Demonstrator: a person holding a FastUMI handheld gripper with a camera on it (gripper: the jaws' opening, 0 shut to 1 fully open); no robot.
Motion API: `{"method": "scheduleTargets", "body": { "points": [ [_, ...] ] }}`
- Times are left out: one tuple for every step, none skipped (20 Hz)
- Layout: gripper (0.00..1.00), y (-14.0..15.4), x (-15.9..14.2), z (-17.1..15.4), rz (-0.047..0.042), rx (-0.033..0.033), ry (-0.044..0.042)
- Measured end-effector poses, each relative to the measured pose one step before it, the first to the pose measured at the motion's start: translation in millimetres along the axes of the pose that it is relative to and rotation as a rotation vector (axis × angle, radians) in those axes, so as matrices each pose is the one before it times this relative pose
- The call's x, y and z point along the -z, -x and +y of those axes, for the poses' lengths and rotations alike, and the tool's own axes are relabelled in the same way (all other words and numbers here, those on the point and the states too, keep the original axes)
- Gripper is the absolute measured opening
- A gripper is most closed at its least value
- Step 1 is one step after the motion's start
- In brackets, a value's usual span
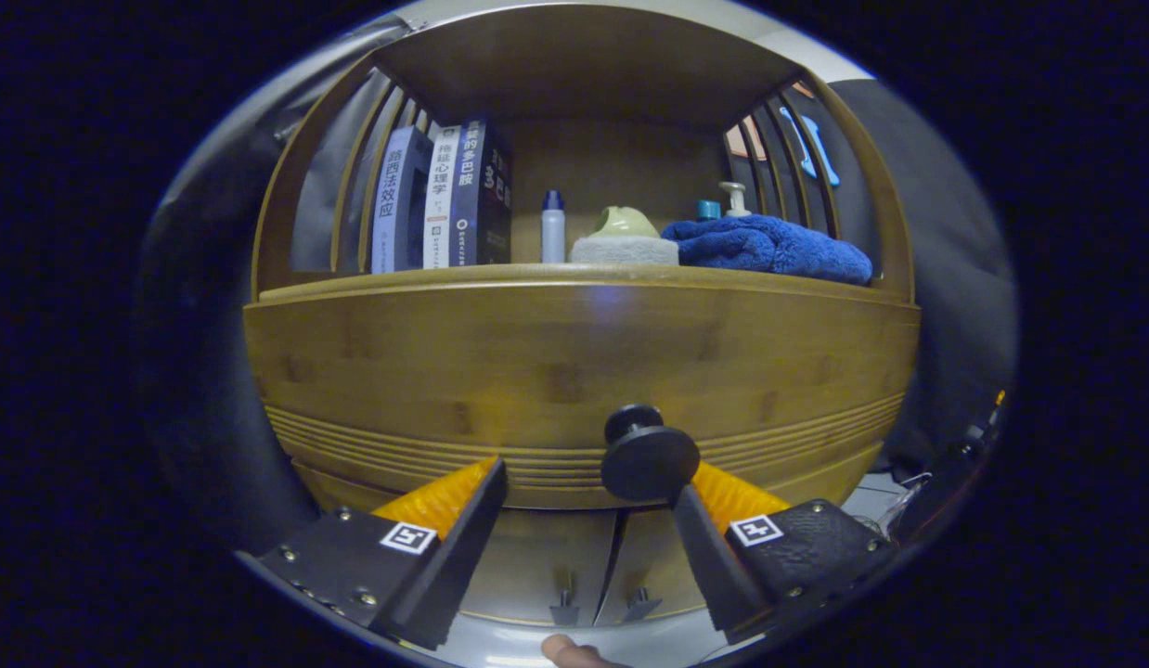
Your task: Pull open the drawer, take out the items inside it, and place them on the countertop above the cabinet.
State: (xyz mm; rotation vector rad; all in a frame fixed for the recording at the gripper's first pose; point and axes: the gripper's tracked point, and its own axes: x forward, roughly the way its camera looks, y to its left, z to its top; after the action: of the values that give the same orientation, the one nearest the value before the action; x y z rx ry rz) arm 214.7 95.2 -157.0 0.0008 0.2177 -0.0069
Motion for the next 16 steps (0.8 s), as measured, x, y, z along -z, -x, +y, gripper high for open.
{"method": "scheduleTargets", "body": {
  "points": [
    [0.99,-0.12,1.0,1.36,0.00064,-0.00175,-0.02402],
    [0.99,0.29,0.47,1.16,-0.00213,-0.00141,-0.00935],
    [0.99,-1.76,0.94,0.04,-0.00438,-0.00154,0.00033],
    [0.99,-0.42,-1.43,-0.35,-0.00719,-0.00301,0.0025],
    [0.99,-1.15,1.87,0.53,0.00237,-0.00216,0.0029],
    [0.99,0.23,8.88,0.5,0.03198,-0.01162,-0.00043],
    [0.99,3.48,7.77,-1.22,0.03834,-0.00462,-0.01331],
    [0.99,2.57,8.51,-3.72,0.01997,0.00755,-0.03121],
    [0.99,1.01,7.48,-4.17,0.01355,0.01001,-0.03281],
    [0.99,3.92,6.95,-6.87,0.02,0.01905,-0.02027],
    [0.99,3.98,6.96,-7.46,0.01644,0.01681,-0.00767],
    [0.99,5.35,6.59,-4.84,0.01329,0.01286,0.00744],
    [0.99,7.57,7.55,-5.45,0.00879,0.01262,0.01686],
    [0.99,8.55,4.81,-4.92,-0.00139,0.01459,0.02186],
    [0.99,10.01,3.22,-1.47,-0.00336,0.00175,0.0295],
    [0.99,10.48,-1.13,-0.36,-0.0094,-0.00218,0.0403]
  ]
}}
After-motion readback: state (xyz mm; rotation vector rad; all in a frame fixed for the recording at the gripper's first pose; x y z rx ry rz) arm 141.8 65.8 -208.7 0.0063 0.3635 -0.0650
